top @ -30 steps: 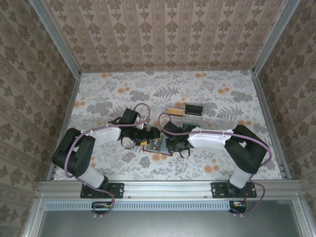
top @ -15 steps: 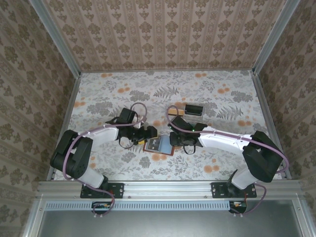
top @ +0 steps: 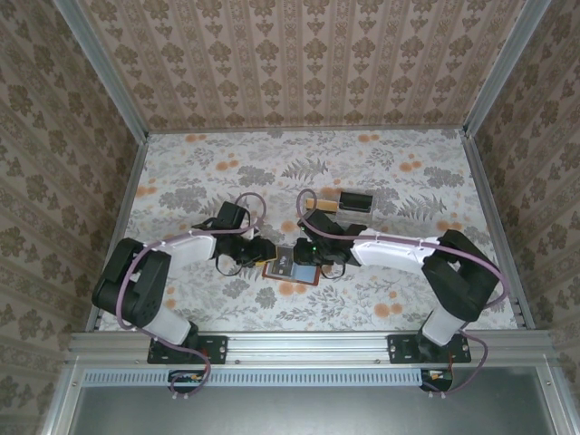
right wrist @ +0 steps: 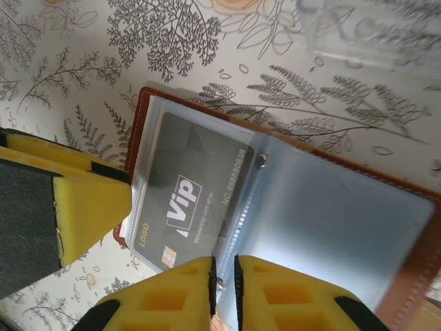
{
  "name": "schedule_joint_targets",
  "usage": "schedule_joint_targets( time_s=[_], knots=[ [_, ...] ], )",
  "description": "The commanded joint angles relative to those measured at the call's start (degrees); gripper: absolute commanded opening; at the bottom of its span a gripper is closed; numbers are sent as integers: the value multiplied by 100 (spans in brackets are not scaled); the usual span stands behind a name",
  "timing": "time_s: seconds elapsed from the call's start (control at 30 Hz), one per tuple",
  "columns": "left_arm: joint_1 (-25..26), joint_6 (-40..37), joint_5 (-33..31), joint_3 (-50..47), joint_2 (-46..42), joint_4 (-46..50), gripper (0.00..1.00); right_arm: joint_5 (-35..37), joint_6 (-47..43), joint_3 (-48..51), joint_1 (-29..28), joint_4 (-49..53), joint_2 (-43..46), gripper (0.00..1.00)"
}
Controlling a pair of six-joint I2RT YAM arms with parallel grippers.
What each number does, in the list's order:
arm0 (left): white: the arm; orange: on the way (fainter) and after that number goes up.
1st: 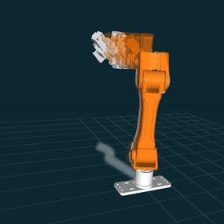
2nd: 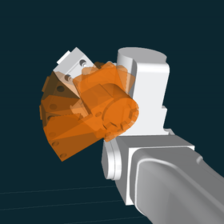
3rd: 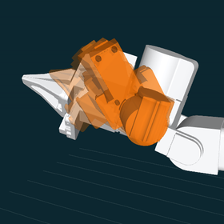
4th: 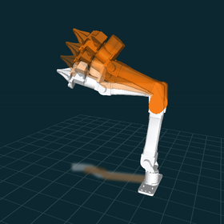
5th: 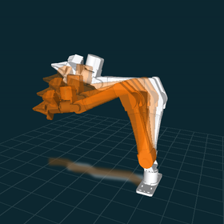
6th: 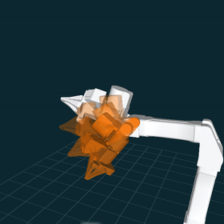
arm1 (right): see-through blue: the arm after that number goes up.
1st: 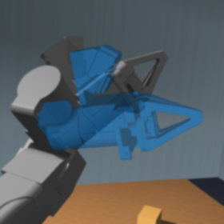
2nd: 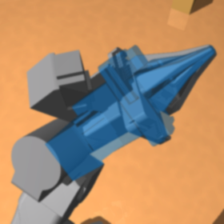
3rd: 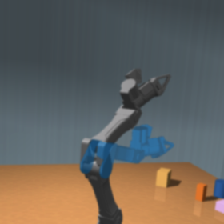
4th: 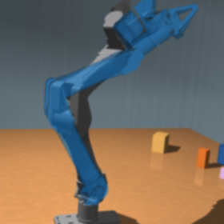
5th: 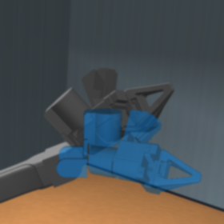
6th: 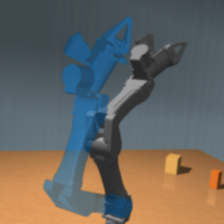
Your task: Take the credit cards out of the card holder
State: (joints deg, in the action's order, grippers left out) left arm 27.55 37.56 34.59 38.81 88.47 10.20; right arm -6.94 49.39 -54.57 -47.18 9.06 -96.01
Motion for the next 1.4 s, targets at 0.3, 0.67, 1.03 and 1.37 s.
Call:
schedule_joint_targets(
  time_s=[0.3, 0.67, 1.03, 1.37],
  knots=[
    [71, 94, -113, -198, 183, 9, 16, -395, 770, 305, 84, -831, -377, 14],
    [137, 107, -146, -181, 146, 40, 15, -600, 1011, 535, 203, -1128, -523, 15],
    [163, 106, -138, -163, 145, 52, 15, -803, 994, 528, 210, -1321, -560, 17],
    [164, 111, -159, -141, 149, 96, 13, -897, 1009, 518, 232, -1405, -625, 10]
  ],
)
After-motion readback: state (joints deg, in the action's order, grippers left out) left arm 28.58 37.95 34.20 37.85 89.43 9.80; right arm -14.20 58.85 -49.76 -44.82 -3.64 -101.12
